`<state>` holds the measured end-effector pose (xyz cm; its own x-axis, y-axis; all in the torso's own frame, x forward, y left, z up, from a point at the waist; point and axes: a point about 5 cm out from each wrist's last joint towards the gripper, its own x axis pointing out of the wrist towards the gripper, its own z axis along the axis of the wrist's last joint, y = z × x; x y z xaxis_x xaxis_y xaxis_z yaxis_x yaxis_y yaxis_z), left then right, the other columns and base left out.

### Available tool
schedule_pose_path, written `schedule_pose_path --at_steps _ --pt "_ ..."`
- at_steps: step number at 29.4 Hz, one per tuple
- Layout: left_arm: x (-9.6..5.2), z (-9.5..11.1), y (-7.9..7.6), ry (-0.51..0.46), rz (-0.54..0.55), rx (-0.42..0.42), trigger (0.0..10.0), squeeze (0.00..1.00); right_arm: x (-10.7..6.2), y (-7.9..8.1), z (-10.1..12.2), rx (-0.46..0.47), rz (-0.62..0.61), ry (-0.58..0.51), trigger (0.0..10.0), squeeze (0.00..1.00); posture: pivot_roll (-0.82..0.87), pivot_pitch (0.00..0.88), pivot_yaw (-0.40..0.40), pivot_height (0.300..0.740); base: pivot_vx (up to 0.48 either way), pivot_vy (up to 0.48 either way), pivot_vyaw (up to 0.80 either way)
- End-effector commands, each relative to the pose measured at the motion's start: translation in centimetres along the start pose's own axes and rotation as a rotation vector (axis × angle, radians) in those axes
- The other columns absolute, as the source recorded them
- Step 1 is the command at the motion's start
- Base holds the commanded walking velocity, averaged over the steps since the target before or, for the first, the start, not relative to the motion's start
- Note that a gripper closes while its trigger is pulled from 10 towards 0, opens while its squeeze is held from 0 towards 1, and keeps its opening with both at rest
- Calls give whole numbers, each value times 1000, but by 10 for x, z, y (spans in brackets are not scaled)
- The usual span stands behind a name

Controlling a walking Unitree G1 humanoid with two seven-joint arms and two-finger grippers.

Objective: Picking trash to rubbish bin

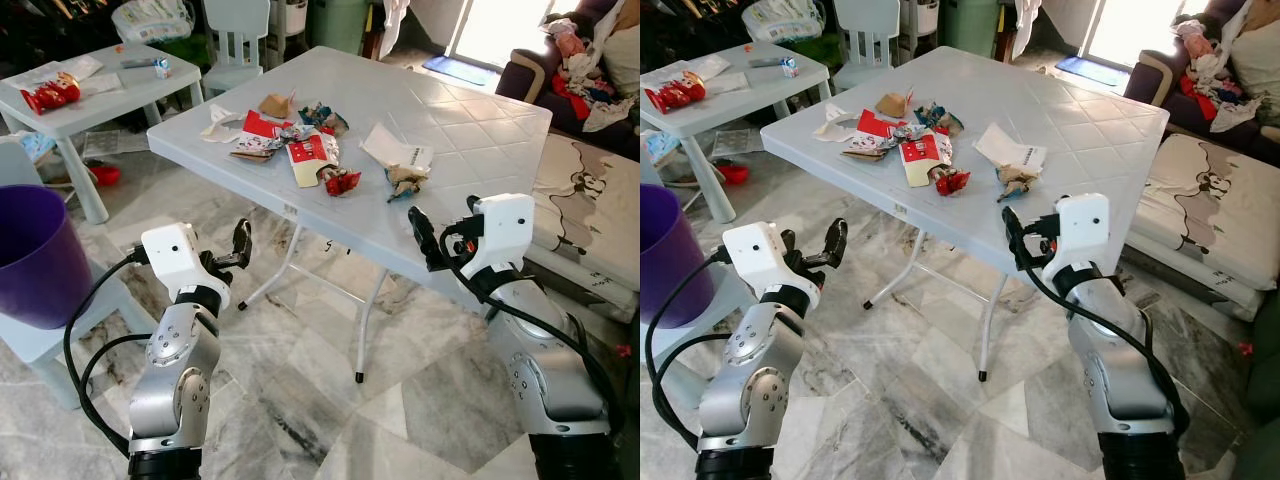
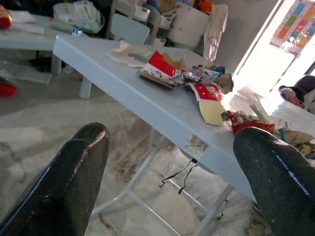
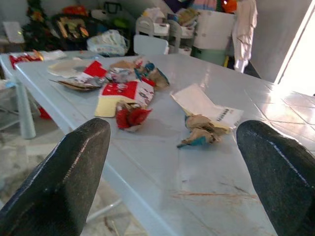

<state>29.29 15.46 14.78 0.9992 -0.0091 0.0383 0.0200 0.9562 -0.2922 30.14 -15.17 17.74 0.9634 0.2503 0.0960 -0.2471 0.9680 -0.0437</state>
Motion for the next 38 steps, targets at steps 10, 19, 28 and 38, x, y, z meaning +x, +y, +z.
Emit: schedule_pose_path --at_steps 10,19,28,38 --pt "0 6 -5 -18 -47 0 10000 0 -1 2 3 35 28 -8 10000 0 21 54 -69 740 416 0 0" --pt "0 6 -6 -13 -57 3 10000 0 0 1 3 25 21 -13 10000 0 24 52 -68 740 446 0 0" --pt "-1 4 -7 -3 -61 6 10000 0 0 1 3 24 16 -15 10000 0 25 58 -66 740 445 0 0" --pt "-2 -1 -9 21 -66 4 10000 0 -1 -2 3 17 0 -12 10000 0 17 63 -70 740 429 0 0"
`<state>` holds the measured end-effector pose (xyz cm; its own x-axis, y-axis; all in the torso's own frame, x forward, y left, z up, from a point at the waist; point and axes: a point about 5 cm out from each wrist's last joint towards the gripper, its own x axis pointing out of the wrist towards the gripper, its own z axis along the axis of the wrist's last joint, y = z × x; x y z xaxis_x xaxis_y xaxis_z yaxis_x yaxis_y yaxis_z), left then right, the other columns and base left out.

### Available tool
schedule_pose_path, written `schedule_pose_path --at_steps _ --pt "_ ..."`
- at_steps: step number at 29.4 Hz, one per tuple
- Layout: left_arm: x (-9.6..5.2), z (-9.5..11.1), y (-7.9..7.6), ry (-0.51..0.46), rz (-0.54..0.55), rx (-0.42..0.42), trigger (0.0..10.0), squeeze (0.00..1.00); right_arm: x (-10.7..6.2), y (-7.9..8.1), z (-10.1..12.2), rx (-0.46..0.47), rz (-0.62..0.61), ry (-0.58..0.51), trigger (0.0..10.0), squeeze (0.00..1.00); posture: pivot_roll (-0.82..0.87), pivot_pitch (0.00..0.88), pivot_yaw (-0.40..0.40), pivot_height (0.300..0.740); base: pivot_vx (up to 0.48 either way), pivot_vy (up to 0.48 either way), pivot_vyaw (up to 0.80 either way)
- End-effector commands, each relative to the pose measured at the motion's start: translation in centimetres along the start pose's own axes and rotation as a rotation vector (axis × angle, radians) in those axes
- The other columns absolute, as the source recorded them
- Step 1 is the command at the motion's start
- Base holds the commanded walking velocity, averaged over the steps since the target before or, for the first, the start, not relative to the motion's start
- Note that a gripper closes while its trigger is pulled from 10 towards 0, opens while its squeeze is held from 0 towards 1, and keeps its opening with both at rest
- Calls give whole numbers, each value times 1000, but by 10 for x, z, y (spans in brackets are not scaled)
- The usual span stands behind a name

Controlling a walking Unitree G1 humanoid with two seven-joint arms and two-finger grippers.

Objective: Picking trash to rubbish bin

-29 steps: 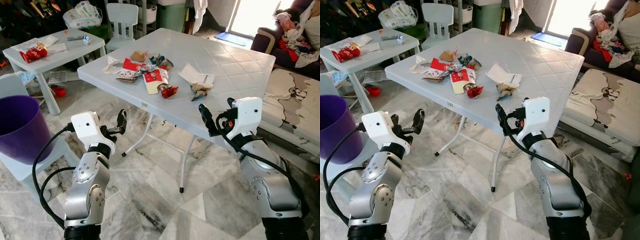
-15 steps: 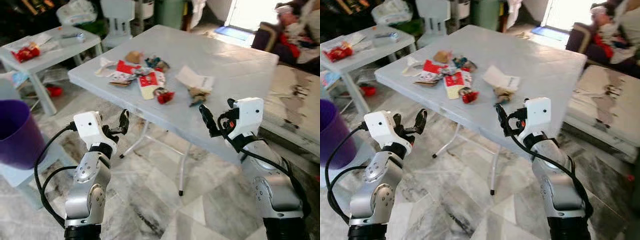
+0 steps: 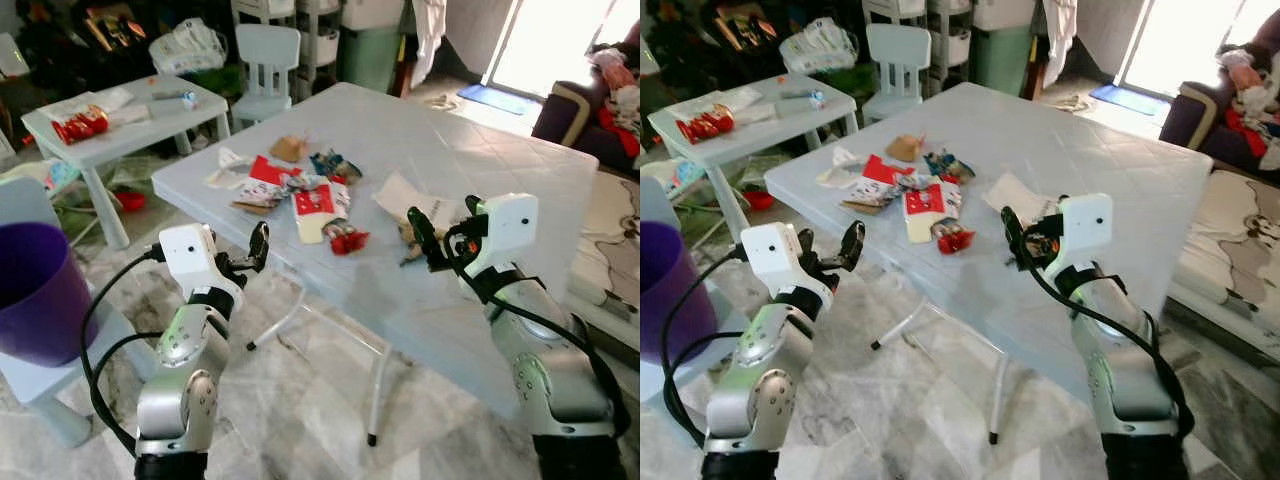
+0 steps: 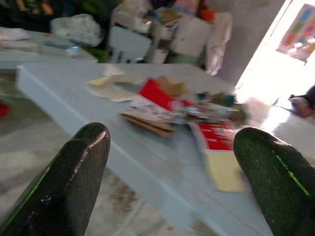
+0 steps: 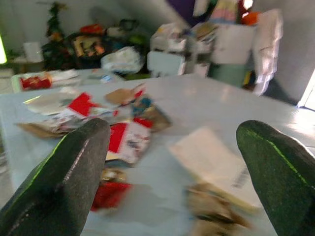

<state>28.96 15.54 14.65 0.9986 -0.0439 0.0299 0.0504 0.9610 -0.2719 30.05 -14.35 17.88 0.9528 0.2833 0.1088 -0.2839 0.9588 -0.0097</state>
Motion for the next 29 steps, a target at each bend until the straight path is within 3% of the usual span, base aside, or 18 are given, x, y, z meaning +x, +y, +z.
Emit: schedule_pose_path --at_steps 1,8,15,29 --pt "1 0 -10 3 -36 -15 10000 0 -2 -10 2 -22 -34 1 10000 0 17 63 -70 740 401 0 0" --pt "4 -9 -13 73 -54 -21 10000 0 -1 -12 4 -38 -49 4 10000 0 17 62 -72 740 112 0 0" --pt "13 -18 -28 141 -144 -5 10000 0 -3 -23 -4 -27 -116 47 10000 0 12 65 -69 740 0 0 0" --pt "24 -22 -33 179 -248 62 10000 0 -15 -7 -19 41 -93 111 10000 0 24 91 -32 740 0 0 0"
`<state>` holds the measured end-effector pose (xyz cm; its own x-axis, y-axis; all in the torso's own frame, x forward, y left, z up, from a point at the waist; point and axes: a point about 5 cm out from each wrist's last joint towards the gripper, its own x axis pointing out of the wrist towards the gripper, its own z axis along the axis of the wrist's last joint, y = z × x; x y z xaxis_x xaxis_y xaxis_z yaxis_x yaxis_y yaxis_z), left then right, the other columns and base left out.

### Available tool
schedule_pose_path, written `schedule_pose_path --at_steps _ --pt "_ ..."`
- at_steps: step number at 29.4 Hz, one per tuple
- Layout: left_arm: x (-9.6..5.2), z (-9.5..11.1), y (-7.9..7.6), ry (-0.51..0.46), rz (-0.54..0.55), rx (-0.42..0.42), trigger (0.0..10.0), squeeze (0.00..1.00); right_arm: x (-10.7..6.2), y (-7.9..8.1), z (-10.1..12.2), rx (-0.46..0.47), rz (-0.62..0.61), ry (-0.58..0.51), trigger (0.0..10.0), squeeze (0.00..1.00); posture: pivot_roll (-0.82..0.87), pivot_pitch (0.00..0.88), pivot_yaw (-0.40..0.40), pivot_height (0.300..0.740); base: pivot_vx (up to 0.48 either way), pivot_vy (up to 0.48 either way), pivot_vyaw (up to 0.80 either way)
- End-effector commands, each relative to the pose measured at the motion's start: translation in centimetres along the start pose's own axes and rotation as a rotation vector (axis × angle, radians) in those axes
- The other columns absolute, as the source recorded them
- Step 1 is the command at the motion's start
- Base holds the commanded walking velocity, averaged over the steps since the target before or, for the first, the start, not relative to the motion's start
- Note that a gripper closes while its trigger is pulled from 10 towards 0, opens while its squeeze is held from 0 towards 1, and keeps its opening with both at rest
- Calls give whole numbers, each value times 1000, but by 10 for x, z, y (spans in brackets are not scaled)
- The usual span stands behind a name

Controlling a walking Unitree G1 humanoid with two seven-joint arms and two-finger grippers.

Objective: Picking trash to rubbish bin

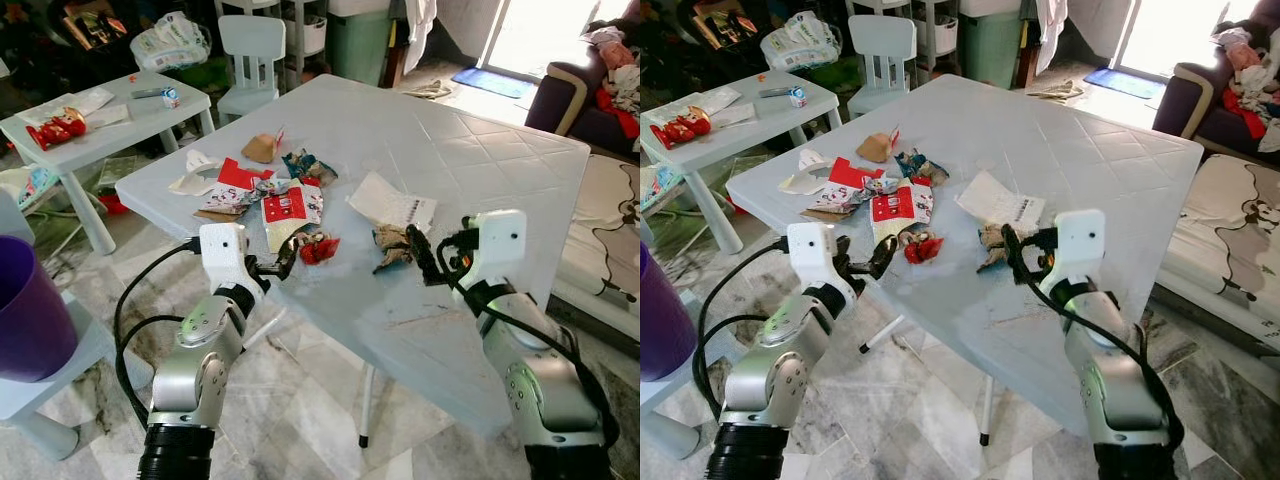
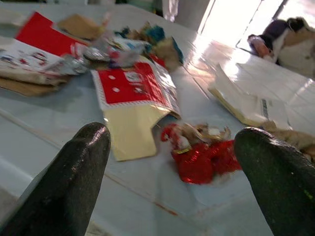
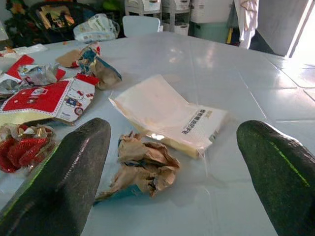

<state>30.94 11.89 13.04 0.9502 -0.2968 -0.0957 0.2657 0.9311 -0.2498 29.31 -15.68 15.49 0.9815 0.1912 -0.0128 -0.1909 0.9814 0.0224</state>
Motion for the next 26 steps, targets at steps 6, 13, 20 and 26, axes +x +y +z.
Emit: schedule_pose_path --at_steps 6,13,20,26 --pt "5 2 3 5 -32 43 10000 0 -10 9 -6 40 23 32 10000 0 17 110 -17 740 0 0 0" --pt "17 -1 1 -4 -69 38 10000 0 -23 3 -5 33 -7 40 10000 0 -40 134 -5 740 0 0 0" --pt "36 0 -5 -16 -122 24 10000 0 -41 5 -1 39 29 53 10000 0 -122 140 -4 740 0 0 0" --pt "50 0 -12 -5 -146 3 10000 0 -49 6 1 41 64 74 10000 0 -162 139 -10 740 0 0 0"
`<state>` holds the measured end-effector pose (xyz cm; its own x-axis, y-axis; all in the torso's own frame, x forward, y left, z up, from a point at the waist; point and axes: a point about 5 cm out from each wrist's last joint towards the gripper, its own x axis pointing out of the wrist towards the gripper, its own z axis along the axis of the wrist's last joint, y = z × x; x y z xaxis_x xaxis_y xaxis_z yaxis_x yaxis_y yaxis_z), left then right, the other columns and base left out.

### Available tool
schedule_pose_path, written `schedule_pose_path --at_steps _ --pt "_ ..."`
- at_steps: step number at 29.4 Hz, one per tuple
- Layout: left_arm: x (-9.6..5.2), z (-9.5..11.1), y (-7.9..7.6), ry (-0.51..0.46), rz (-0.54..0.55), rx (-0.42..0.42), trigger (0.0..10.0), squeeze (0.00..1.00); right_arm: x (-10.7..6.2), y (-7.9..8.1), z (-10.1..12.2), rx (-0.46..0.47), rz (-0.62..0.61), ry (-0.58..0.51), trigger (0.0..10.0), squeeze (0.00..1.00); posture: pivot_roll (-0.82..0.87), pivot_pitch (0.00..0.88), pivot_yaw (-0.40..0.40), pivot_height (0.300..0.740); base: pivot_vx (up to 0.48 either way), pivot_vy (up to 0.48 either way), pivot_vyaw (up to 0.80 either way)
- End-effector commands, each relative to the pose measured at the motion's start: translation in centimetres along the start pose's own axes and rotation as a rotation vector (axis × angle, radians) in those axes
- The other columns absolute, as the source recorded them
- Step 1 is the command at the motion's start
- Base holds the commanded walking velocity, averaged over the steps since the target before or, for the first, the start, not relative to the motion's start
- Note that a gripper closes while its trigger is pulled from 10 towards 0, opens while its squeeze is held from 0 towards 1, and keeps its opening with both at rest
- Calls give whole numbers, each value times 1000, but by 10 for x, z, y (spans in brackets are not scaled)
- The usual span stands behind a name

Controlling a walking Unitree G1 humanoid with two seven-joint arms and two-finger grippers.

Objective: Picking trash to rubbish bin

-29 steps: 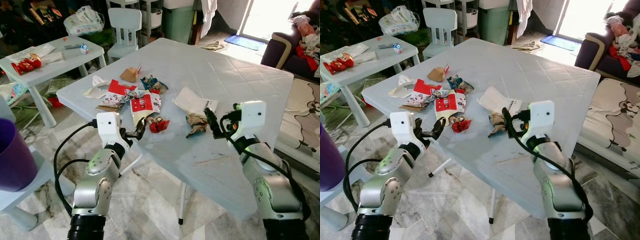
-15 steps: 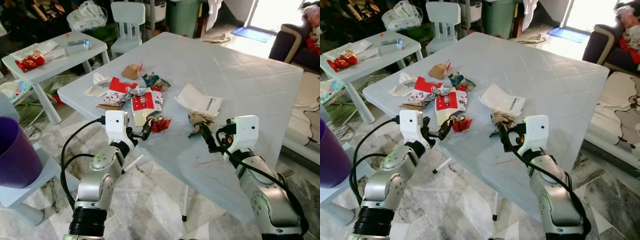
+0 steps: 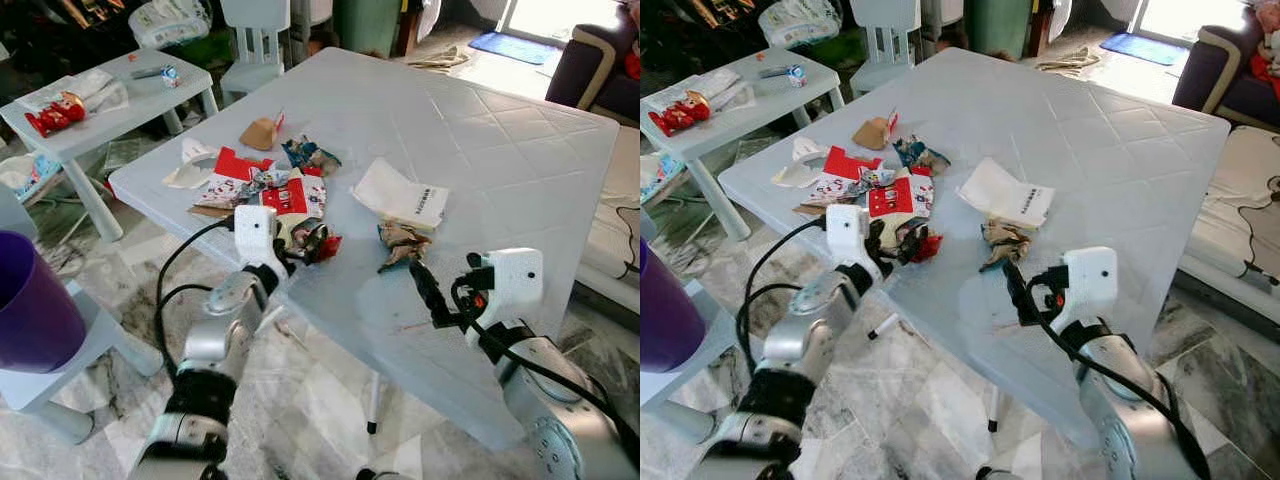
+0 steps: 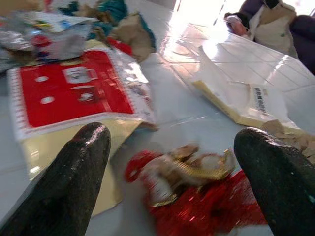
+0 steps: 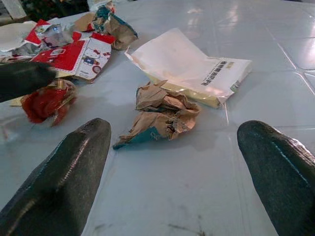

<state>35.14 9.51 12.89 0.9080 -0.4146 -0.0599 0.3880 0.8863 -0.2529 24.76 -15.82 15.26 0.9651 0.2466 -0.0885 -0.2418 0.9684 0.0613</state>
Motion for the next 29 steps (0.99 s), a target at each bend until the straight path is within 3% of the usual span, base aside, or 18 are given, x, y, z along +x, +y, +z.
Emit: schedule_pose_path --at_steps 1,5,9,10,11,12,29 --pt "3 0 -1 -2 -16 -4 10000 0 -4 -1 4 4 10 -4 10000 0 -162 139 -10 740 0 0 0" --pt "11 -5 -10 20 -54 -3 10000 0 -8 6 4 15 82 27 10000 0 -165 138 -12 740 0 0 0" --pt "13 -20 -12 106 -70 22 10000 0 -11 14 2 30 157 60 10000 0 -167 140 -17 740 0 0 0" --pt "12 -23 -12 118 -79 24 7804 0 -12 15 2 32 170 63 10000 0 -167 139 -17 740 0 0 0" --pt "12 -25 -13 126 -85 25 7804 0 -12 16 2 32 177 64 10000 0 -167 139 -17 740 0 0 0" --pt "11 -27 -11 132 -81 26 0 0 -11 17 2 35 184 65 10000 0 -166 138 -16 740 0 0 0" --pt "11 -26 -2 112 -69 27 0 0 0 16 6 38 194 56 10000 0 -140 110 -13 740 0 0 0"
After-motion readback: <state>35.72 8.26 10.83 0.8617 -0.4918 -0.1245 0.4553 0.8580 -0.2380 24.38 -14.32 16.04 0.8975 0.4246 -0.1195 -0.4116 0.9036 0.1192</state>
